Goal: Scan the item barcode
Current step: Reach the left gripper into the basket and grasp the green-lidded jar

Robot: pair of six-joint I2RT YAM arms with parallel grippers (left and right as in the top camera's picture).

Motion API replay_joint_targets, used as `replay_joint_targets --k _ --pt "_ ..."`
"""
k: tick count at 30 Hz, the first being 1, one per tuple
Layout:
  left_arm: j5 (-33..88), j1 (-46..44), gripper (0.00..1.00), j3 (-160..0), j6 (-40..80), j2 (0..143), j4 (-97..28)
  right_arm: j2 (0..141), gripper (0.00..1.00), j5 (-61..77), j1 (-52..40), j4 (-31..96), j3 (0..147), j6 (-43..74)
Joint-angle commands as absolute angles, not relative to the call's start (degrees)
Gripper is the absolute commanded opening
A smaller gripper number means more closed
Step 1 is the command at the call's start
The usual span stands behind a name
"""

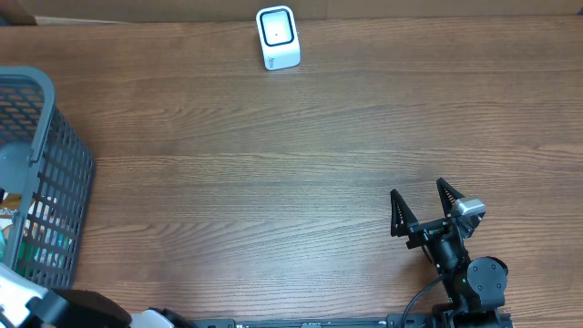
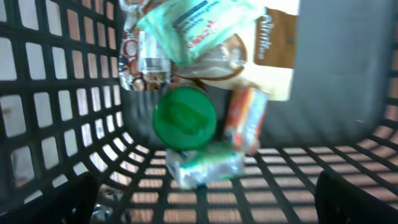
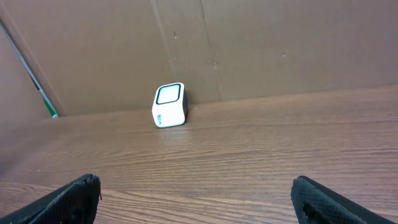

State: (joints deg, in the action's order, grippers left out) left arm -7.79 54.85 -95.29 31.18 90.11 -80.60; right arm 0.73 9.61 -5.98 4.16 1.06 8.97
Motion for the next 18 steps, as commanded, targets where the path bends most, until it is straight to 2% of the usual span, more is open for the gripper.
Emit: replay_joint_targets --k 1,13,18 --pt "-12.1 55.2 0.95 -95.0 30.6 93.1 -80.8 0.2 1.0 9.1 -5.6 4.0 0.4 9.2" --pt "-12.5 55.3 0.96 -94.2 29.6 102.1 -81.0 0.2 1.0 9.1 -5.6 4.0 0.4 9.1" --pt "-11.8 57.4 0.97 -87.3 29.6 102.5 -76.6 0.2 1.0 9.1 -5.6 4.0 0.4 9.2"
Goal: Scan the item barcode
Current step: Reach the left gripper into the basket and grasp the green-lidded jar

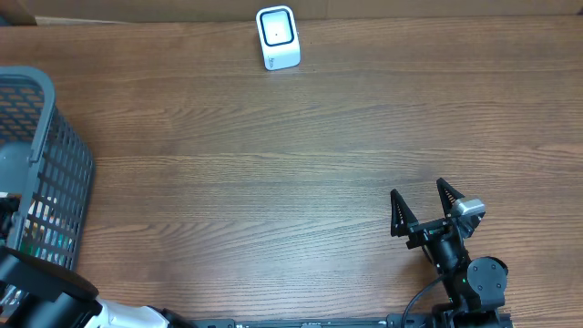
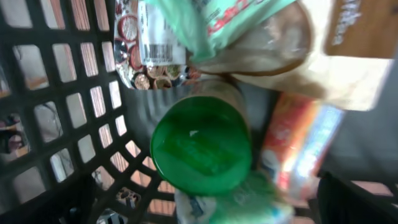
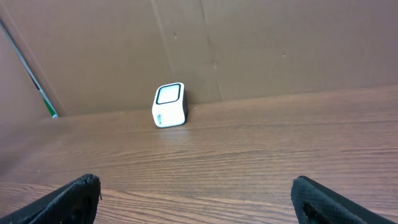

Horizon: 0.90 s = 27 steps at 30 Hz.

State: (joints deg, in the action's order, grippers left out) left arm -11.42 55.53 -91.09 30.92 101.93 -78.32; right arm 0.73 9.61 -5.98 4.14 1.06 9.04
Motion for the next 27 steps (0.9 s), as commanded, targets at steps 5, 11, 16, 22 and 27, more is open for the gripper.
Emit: replay_joint_targets --k 5,11,16,22,27 --pt "-8.0 59.7 0.93 -83.4 28.3 102.5 -72.2 0.2 1.0 9.1 -5.6 4.0 0.4 9.2" --pt "-5.2 59.5 0.85 -81.3 26.3 102.5 -69.0 0.2 1.0 9.1 -5.6 4.0 0.4 9.2" --pt "-1.6 59.6 0.81 -75.0 25.3 102.5 -63.6 0.2 1.0 9.1 -5.6 4.0 0.4 9.2" --pt "-1.4 59.6 0.57 -74.5 25.2 102.5 -62.1 0.2 1.0 9.1 -5.6 4.0 0.4 9.2" --pt "-1.5 59.6 0.34 -74.5 25.1 102.5 -61.6 0.2 1.0 9.1 -5.6 4.0 0.4 9.2"
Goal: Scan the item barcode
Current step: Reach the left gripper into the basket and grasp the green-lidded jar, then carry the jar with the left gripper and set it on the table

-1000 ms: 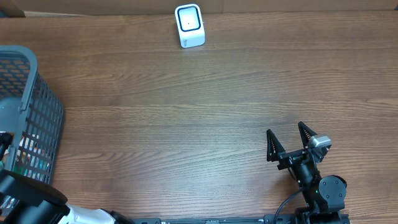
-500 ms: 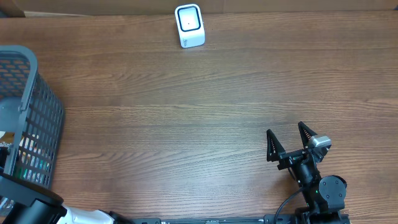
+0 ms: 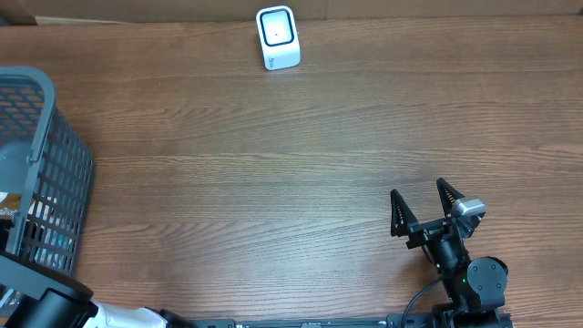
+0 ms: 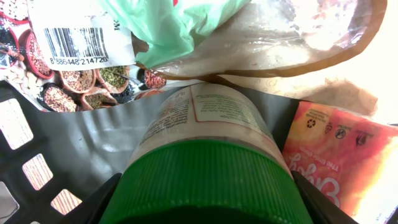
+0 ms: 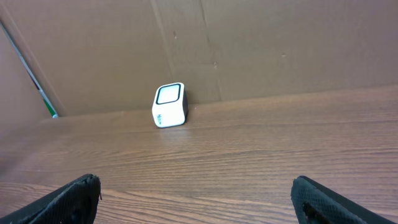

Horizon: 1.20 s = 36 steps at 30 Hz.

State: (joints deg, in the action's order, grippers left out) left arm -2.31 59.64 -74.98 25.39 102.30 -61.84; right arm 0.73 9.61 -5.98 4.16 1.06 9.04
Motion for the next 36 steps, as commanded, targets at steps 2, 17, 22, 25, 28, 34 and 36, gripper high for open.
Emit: replay_joint_targets --k 2,17,22,25,28,34,36 --pt "-1.5 59.5 0.3 -74.7 24.4 102.5 -61.4 0.2 1.0 9.1 -5.6 4.0 0.4 9.2" --pt "0.6 57.1 0.19 -93.4 24.2 100.8 -73.6 0.2 1.0 9.1 -5.6 4.0 0.4 9.2" --pt "6.9 56.4 0.16 -99.9 24.2 99.2 -75.5 0.2 1.0 9.1 -5.6 4.0 0.4 9.2" --pt "12.8 56.3 0.16 -105.2 24.2 97.4 -76.3 0.2 1.0 9.1 -5.6 4.0 0.4 9.2" --pt "18.8 55.4 0.15 -111.0 24.2 95.0 -76.4 0.2 1.0 9.1 -5.6 4.0 0.4 9.2" --pt "27.8 48.4 0.09 -120.9 24.2 89.5 -77.2 0.2 1.0 9.1 -5.6 4.0 0.4 9.2" --pt "28.5 43.4 0.09 -123.0 24.2 86.8 -77.7 0.2 1.0 9.1 -5.6 4.0 0.4 9.2"
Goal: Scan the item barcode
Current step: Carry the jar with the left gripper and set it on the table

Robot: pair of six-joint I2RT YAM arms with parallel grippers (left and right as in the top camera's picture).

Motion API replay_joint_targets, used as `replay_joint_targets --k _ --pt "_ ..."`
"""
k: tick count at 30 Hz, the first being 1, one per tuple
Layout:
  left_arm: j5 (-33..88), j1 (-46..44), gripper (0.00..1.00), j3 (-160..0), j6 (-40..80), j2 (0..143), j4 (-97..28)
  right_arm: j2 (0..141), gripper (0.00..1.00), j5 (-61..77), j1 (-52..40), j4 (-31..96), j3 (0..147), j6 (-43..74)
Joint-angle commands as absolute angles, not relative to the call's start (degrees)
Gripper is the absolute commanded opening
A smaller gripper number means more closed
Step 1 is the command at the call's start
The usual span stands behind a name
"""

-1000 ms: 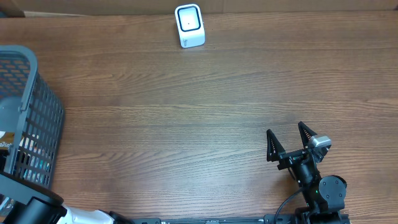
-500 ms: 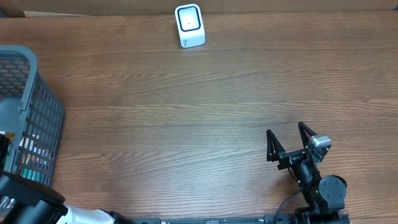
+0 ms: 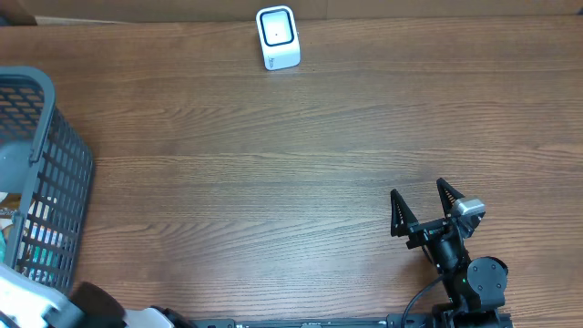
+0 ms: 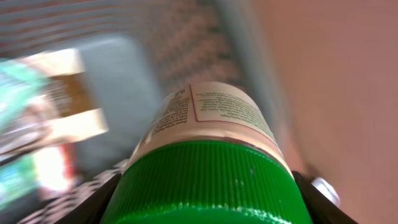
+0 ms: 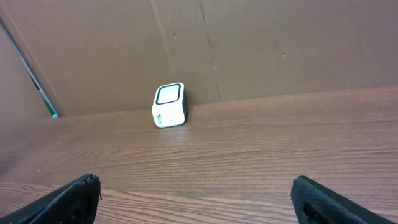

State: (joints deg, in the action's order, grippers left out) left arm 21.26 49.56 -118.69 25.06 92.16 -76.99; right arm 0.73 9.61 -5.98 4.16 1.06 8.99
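Note:
A jar with a green ribbed lid (image 4: 205,186) and a white label fills the left wrist view. My left gripper (image 4: 205,208) is shut on it, with a dark finger against each side of the lid. Behind the jar everything is blurred; the packets lie far off at the left. No barcode shows on the jar's visible side. The white scanner (image 3: 277,37) stands at the table's far edge and also appears as the scanner (image 5: 169,106) in the right wrist view. My right gripper (image 3: 425,208) rests open at the near right, nothing between its fingers.
A grey mesh basket (image 3: 55,173) with several packets inside stands at the table's left edge. Part of my left arm (image 3: 36,305) shows at the bottom left corner. Brown cardboard (image 5: 249,43) forms a wall behind the scanner.
The jar lay among the packets in the basket with my left fingers beside its lid. Now the gripper holds it away from the packets against a blurred background. The right arm has not moved.
My left gripper first looked down into the basket at the green-lidded jar and packets from a distance. Then it was closer to the lid, then its fingers flanked the jar. Now the jar is held away from the packets. The right gripper stayed open and still throughout.

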Motion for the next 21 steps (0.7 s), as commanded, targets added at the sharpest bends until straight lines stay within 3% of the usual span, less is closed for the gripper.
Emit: replay_joint_targets --k 1,8,15,21 --pt "28.4 41.0 0.09 -123.5 23.7 85.7 -77.7 0.2 1.0 9.1 -5.6 4.0 0.4 9.2" --pt "18.4 16.3 0.12 -123.8 21.6 80.2 -79.3 0.2 1.0 9.1 -5.6 4.0 0.4 9.2" --pt "3.9 -9.0 0.12 -121.1 25.2 84.9 -83.5 0.2 1.0 9.1 -5.6 4.0 0.4 9.2" --pt "-1.7 -18.1 0.1 -118.6 32.3 94.4 -86.7 0.2 1.0 9.1 -5.6 4.0 0.4 9.2"
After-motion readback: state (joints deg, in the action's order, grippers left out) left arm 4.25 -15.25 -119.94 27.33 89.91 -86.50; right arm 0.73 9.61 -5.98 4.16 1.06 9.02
